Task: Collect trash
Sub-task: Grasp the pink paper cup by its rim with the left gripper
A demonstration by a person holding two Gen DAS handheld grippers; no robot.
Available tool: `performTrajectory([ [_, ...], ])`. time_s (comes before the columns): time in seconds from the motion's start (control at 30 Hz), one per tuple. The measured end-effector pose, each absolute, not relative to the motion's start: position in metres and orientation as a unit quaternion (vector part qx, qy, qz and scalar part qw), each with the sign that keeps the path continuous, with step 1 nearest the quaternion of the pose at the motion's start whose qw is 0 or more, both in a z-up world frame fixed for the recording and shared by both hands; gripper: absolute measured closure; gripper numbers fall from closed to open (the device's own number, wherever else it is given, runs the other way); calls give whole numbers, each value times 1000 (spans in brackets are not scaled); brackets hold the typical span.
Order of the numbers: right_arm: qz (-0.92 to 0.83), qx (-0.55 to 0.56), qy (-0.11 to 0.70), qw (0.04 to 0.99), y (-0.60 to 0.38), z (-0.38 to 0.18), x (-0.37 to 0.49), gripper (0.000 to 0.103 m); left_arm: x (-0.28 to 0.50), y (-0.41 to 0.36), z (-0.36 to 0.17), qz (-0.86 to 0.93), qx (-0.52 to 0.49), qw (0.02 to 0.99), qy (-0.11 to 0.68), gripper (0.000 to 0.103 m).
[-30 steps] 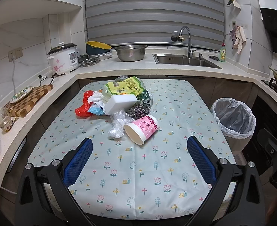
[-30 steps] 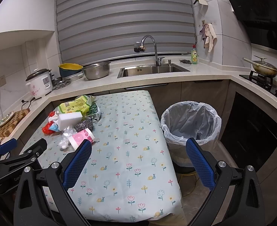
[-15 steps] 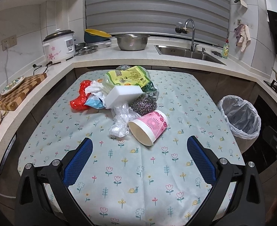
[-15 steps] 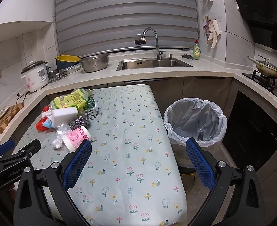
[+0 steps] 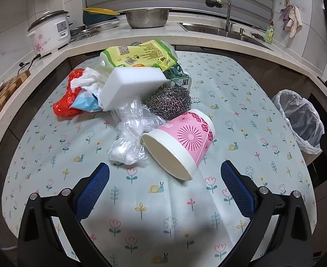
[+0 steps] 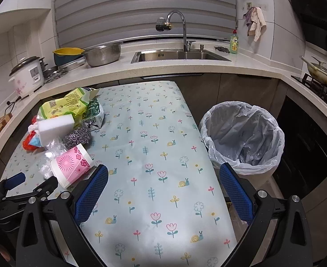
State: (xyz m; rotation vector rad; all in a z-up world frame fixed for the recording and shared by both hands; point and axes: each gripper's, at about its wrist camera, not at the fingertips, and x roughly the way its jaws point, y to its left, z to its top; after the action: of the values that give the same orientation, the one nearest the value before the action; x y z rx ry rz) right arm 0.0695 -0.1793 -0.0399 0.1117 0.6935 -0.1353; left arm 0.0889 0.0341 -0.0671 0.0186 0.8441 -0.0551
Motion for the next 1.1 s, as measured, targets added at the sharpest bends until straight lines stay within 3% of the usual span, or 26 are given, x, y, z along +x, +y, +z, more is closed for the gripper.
performTrajectory([
  [0.13, -68, 50, 348, 934, -175, -48, 85, 7, 105, 31, -77, -41, -6, 904, 426, 8],
  [0.17, -68, 49, 350, 933, -174, -49, 89, 7, 109, 32, -79, -45, -14, 904, 426, 14],
  [0.23, -69, 49, 353, 932, -173, -52, 95, 7, 116, 30, -83, -56, -23, 899, 434, 28],
  [0.4, -68, 51, 359, 930, -170, -55, 107, 7, 130, 28, -94, -79, -42, 883, 460, 75],
  [0.43, -67, 50, 360, 929, -169, -56, 108, 7, 130, 29, -95, -84, -45, 882, 462, 79],
  [0.47, -65, 50, 361, 929, -167, -56, 110, 7, 130, 29, -95, -87, -47, 881, 462, 91],
  [0.53, -60, 49, 363, 928, -164, -57, 112, 7, 127, 31, -93, -95, -45, 882, 460, 98],
  [1.1, 45, 55, 390, 918, -73, -72, 173, 7, 104, 133, -62, -36, -83, 899, 429, 99],
])
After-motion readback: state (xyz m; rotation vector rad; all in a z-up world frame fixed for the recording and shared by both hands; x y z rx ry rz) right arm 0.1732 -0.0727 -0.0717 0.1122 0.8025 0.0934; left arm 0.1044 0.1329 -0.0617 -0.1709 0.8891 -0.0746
